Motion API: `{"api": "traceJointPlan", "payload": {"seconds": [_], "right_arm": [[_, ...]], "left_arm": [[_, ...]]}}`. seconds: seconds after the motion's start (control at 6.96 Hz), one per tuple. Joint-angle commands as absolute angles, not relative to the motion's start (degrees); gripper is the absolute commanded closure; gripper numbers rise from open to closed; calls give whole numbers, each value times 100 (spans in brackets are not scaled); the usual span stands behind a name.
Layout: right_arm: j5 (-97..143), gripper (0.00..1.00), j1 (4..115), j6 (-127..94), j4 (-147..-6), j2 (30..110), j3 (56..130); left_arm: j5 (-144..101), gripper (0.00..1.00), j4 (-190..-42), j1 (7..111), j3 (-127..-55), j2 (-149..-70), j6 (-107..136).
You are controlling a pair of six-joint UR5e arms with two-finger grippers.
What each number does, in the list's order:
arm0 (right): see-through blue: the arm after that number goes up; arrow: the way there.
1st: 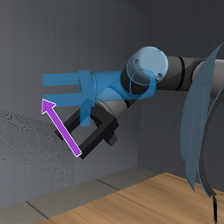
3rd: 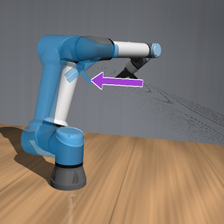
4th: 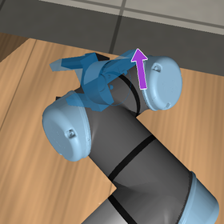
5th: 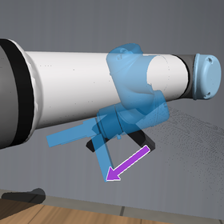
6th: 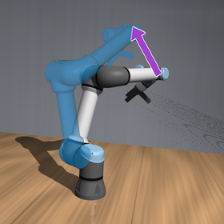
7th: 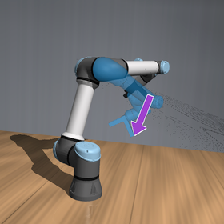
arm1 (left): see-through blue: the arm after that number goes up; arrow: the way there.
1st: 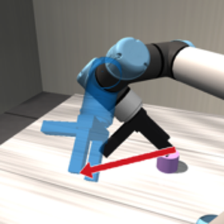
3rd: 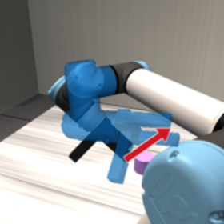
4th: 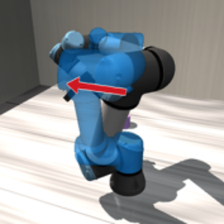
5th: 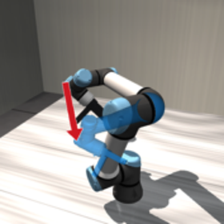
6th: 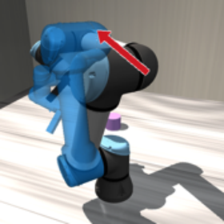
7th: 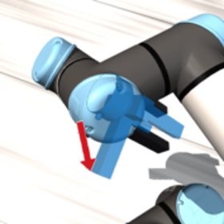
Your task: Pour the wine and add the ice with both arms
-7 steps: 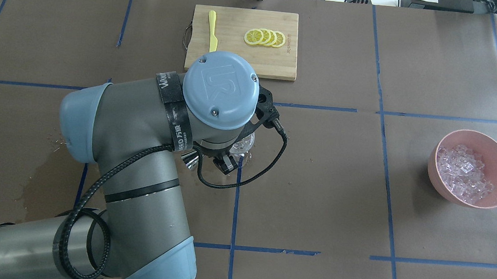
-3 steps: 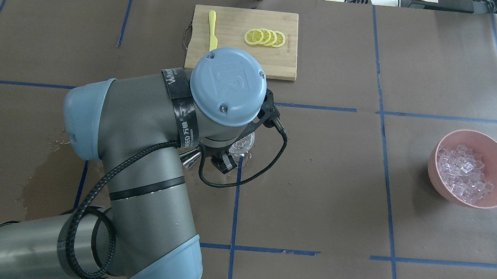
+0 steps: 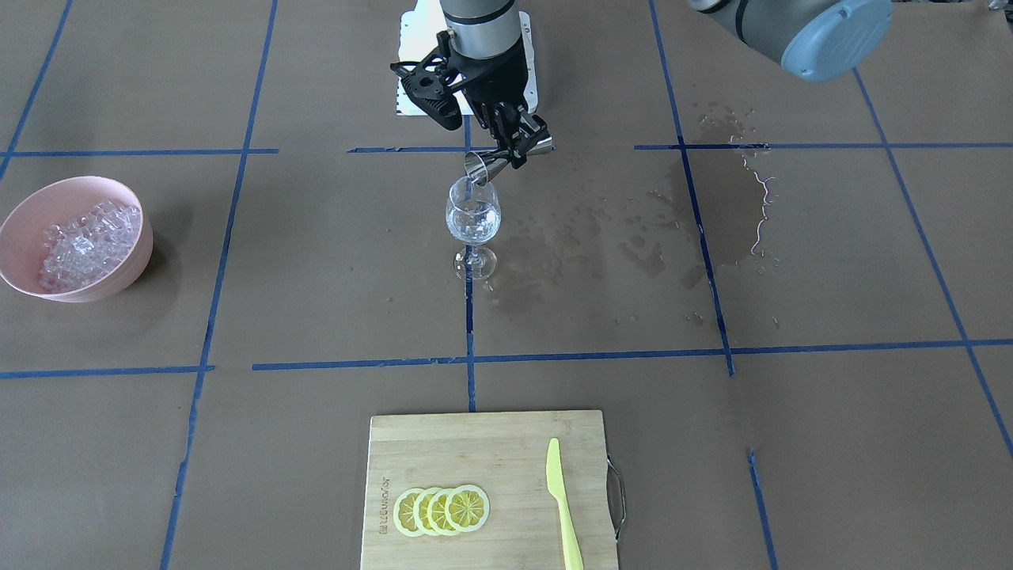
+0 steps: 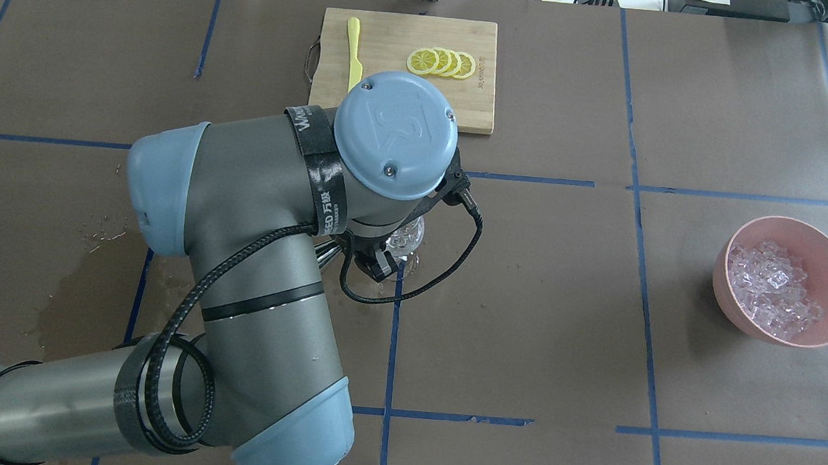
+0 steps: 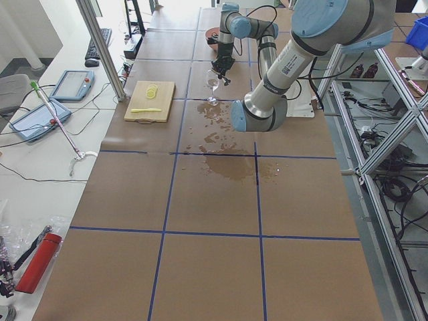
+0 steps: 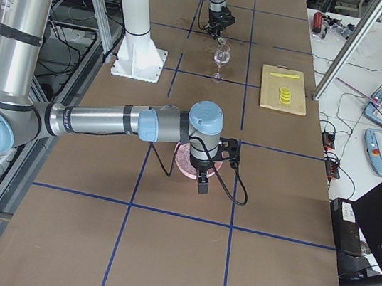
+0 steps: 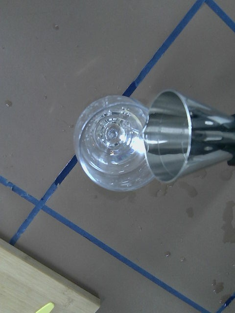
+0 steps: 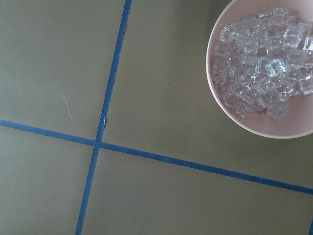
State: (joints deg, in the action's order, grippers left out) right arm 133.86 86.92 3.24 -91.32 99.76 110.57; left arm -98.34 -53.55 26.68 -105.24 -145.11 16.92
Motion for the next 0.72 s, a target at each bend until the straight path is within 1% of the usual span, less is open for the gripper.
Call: {"api": "traceJointPlan", "payload": {"seconds": [0.0, 0.58], "right_arm": [[13386, 0, 8692, 316, -9132, 9976, 11057], [13386, 0, 8692, 325, -9132, 9976, 11057]], "left_arm": [[-9826, 100, -5274, 2681, -10442, -14528, 1478], [-9817, 100, -5080, 2681, -10450, -14616, 1380]]}}
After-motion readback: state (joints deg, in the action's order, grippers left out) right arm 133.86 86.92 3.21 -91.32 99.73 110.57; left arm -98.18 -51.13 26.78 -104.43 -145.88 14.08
